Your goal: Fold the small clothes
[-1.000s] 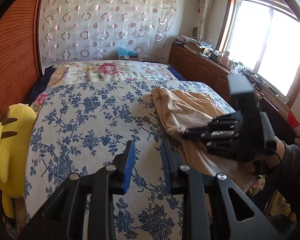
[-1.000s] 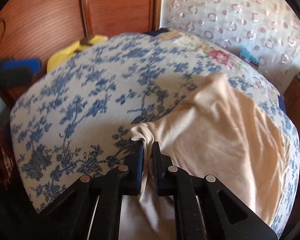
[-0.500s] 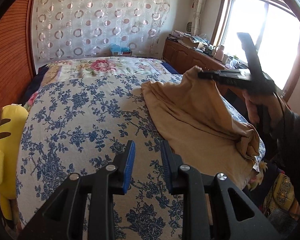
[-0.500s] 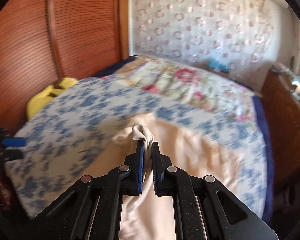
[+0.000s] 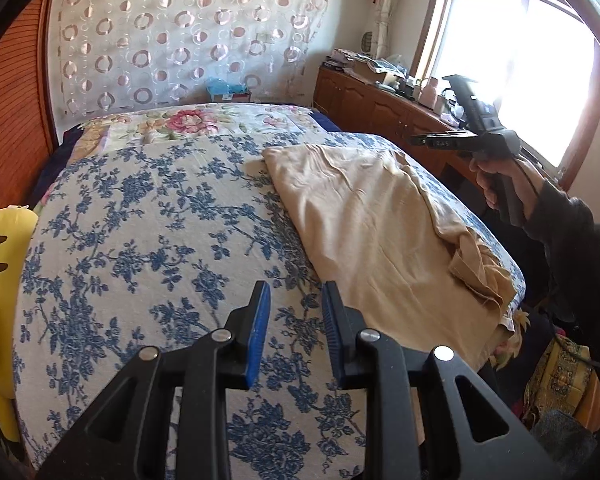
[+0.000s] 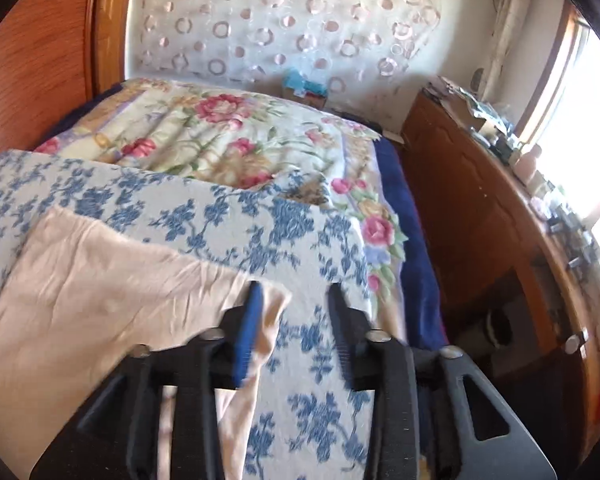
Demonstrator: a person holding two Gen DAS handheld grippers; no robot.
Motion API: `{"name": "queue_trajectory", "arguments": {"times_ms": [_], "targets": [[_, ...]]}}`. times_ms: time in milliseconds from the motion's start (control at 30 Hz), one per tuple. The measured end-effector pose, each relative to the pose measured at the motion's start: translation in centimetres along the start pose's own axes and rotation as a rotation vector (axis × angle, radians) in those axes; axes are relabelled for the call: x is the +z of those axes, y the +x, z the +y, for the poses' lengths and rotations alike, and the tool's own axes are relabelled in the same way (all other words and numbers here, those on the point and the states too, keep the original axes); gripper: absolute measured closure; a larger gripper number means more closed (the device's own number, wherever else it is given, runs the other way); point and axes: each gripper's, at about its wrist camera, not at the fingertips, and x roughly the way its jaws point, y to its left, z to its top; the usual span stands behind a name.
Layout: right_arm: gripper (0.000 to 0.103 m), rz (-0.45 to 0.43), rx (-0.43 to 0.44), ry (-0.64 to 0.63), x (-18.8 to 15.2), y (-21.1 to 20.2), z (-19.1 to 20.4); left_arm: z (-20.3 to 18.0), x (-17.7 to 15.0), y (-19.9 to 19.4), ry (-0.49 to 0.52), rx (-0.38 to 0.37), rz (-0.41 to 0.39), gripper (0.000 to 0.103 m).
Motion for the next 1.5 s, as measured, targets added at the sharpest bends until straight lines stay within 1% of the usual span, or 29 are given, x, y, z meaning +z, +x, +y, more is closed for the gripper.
{"name": "queue_trajectory", "arguments": {"times_ms": [100, 233, 367, 500, 667, 733, 800, 833, 900, 967, 1033, 1100, 1200, 1267, 1300, 1433, 1500], "targets": [[0.066, -0.021, 0.073, 0.012, -2.0, -2.6, 1.0, -0.6, -0.2, 0.4, 0.007, -0.011, 0.012, 0.079], [0.066, -0.051, 0.172, -0.008, -5.9, -6.9, 4.1, -1.6, -0.7, 1.0, 0.024, -0.023, 0.029, 0.079], [0.066, -0.08, 0.248, -0.034, -9.3, -10.4, 7.2, -2.5, -1.0, 1.2, 0.038, -0.037, 0.038, 0.079], [0.066, -0.074, 0.338, -0.044, -11.4, -12.0, 9.6, -3.3, -1.0, 1.4, 0.052, -0.045, 0.046, 0.079], [0.066, -0.042, 0.366, -0.09, -12.9, -11.8, 12.2, -3.7, -1.1, 1.3, 0.058, -0.052, 0.045, 0.079], [0.066, -0.019, 0.359, -0.101, -13.1, -10.8, 12.8, -3.7, -1.2, 1.3, 0.06, -0.055, 0.048, 0.079], [0.066, 0.003, 0.327, -0.111, -13.4, -9.9, 13.0, -3.8, -1.3, 1.4, 0.06, -0.056, 0.052, 0.079], [0.066, 0.014, 0.296, -0.119, -13.7, -9.4, 13.1, -3.8, -1.3, 1.4, 0.061, -0.058, 0.054, 0.079], [0.067, 0.029, 0.287, -0.127, -14.3, -9.2, 12.8, -3.9, -1.5, 1.5, 0.064, -0.061, 0.058, 0.079], [0.093, 0.033, 0.274, -0.13, -14.9, -9.3, 12.2, -4.0, -1.5, 1.7, 0.064, -0.064, 0.062, 0.079], [0.097, 0.008, 0.287, -0.11, -15.5, -10.2, 11.3, -4.1, -1.6, 1.8, 0.064, -0.066, 0.065, 0.079], [0.098, -0.03, 0.288, -0.073, -15.7, -11.6, 10.1, -4.3, -1.6, 1.9, 0.067, -0.069, 0.069, 0.079], [0.098, -0.097, 0.264, 0.007, -16.3, -14.5, 7.8, -4.6, -1.6, 2.1, 0.074, -0.074, 0.071, 0.079], [0.098, -0.121, 0.238, 0.032, -16.7, -15.8, 6.8, -4.9, -1.6, 2.2, 0.082, -0.076, 0.076, 0.079], [0.098, -0.125, 0.217, 0.031, -17.0, -16.4, 6.3, -5.1, -1.6, 2.2, 0.085, -0.076, 0.077, 0.079], [0.098, -0.09, 0.118, 0.042, -18.4, -17.3, 4.6, -5.6, -1.6, 2.2, 0.094, -0.084, 0.075, 0.079], [0.09, -0.051, 0.082, 0.058, -19.0, -16.9, 3.8, -5.8, -1.6, 2.3, 0.096, -0.086, 0.079, 0.079]]}}
